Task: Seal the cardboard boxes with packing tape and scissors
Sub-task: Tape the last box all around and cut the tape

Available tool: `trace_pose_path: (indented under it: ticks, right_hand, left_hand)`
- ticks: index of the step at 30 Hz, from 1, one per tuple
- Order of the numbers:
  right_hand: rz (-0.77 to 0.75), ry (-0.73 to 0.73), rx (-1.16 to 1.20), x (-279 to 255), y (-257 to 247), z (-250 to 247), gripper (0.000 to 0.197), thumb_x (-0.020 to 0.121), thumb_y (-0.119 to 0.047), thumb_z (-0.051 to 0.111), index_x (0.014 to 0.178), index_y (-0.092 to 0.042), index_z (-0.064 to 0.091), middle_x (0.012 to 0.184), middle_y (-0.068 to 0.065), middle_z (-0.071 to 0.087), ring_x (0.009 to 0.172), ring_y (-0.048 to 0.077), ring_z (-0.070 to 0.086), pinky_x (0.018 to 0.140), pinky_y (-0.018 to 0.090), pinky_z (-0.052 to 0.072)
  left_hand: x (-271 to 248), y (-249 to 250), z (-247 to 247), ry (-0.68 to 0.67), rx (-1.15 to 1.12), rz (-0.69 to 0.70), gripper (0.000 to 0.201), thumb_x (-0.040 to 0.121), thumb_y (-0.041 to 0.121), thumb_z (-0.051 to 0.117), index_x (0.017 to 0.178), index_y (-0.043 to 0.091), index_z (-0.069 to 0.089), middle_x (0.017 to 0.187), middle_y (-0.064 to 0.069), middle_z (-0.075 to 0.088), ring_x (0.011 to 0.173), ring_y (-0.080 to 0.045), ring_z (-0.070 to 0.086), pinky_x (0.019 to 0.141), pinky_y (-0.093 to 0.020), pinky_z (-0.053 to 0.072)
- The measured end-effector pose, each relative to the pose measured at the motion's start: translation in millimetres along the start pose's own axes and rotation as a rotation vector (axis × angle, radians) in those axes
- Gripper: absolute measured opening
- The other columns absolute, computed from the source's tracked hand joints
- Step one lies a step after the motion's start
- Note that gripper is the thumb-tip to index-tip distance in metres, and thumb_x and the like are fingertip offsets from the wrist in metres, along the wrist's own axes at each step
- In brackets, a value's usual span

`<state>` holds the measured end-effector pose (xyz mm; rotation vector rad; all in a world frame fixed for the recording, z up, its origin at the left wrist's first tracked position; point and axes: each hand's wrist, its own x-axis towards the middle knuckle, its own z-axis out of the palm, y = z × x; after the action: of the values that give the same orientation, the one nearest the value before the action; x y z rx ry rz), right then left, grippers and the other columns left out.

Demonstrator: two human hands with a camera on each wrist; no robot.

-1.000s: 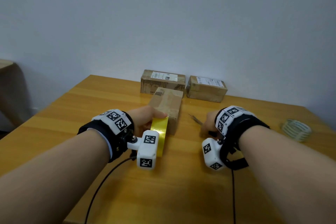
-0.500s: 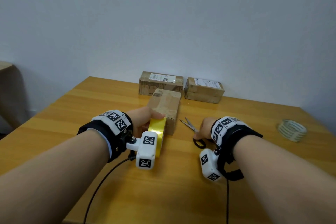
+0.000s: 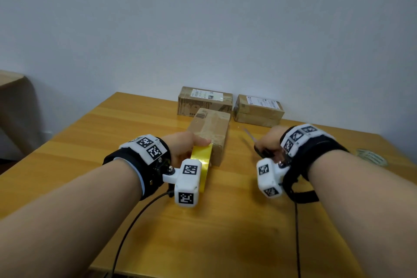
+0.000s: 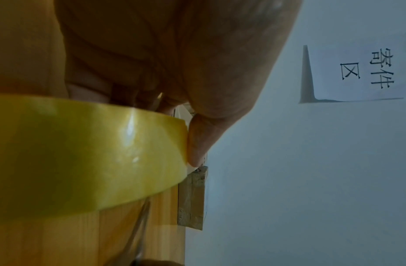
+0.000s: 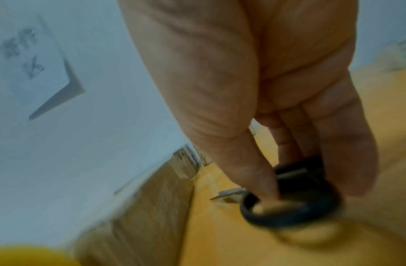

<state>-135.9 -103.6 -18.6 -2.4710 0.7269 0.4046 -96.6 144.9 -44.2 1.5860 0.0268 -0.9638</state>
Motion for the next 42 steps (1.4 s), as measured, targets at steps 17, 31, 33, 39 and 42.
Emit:
trace_pose_path:
  ticks: [17, 31, 33, 39, 42]
  right_hand:
    - [-0.586, 0.132, -0.160, -9, -83, 58, 0.047, 0.090, -0.021, 0.069, 0.134, -0.029, 0.054, 0.131, -0.001, 0.061, 0.115, 0.020, 0.059, 0.087, 0.022, 0.044]
    - [-0.556, 0.085, -0.222, -9, -90, 55, 0.052, 0.091, -0.027, 0.069, 0.139, -0.025, 0.051, 0.137, 0.002, 0.058, 0.121, 0.021, 0.056, 0.093, 0.026, 0.042]
    - [-0.563, 0.074, -0.212, -12, -91, 52, 0.051, 0.090, -0.027, 0.070, 0.138, -0.025, 0.051, 0.135, 0.003, 0.059, 0.118, 0.022, 0.058, 0.094, 0.028, 0.045]
    - [-0.518, 0.003, 0.171, -22, -69, 19, 0.036, 0.082, -0.020, 0.079, 0.111, -0.018, 0.058, 0.098, 0.005, 0.071, 0.081, 0.015, 0.066, 0.080, 0.034, 0.059]
    - [-0.428, -0.231, 0.388, -25, -43, 2, 0.035, 0.076, -0.012, 0.081, 0.104, -0.013, 0.061, 0.092, 0.010, 0.070, 0.077, 0.017, 0.064, 0.078, 0.035, 0.057]
  left_hand:
    - [5, -4, -8, -0.195, 0.023, 0.098, 0.026, 0.097, 0.022, 0.050, 0.110, 0.000, 0.052, 0.083, -0.016, 0.066, 0.074, -0.029, 0.062, 0.088, -0.044, 0.046]
    - [9, -13, -2, -0.105, 0.186, -0.002, 0.034, 0.101, 0.034, 0.042, 0.112, 0.002, 0.044, 0.062, -0.009, 0.065, 0.044, -0.018, 0.061, 0.046, -0.025, 0.051]
    - [11, -13, -4, -0.109, 0.181, -0.029, 0.038, 0.100, 0.037, 0.042, 0.112, 0.001, 0.044, 0.066, -0.009, 0.066, 0.048, -0.018, 0.062, 0.052, -0.028, 0.052]
    - [10, -14, -2, -0.117, 0.175, -0.065, 0.033, 0.098, 0.039, 0.044, 0.111, 0.009, 0.047, 0.070, -0.007, 0.067, 0.055, -0.020, 0.060, 0.065, -0.034, 0.043]
    - [13, -16, -3, -0.102, 0.161, -0.039, 0.038, 0.097, 0.036, 0.047, 0.124, 0.011, 0.042, 0.073, -0.009, 0.067, 0.059, -0.023, 0.059, 0.067, -0.036, 0.044]
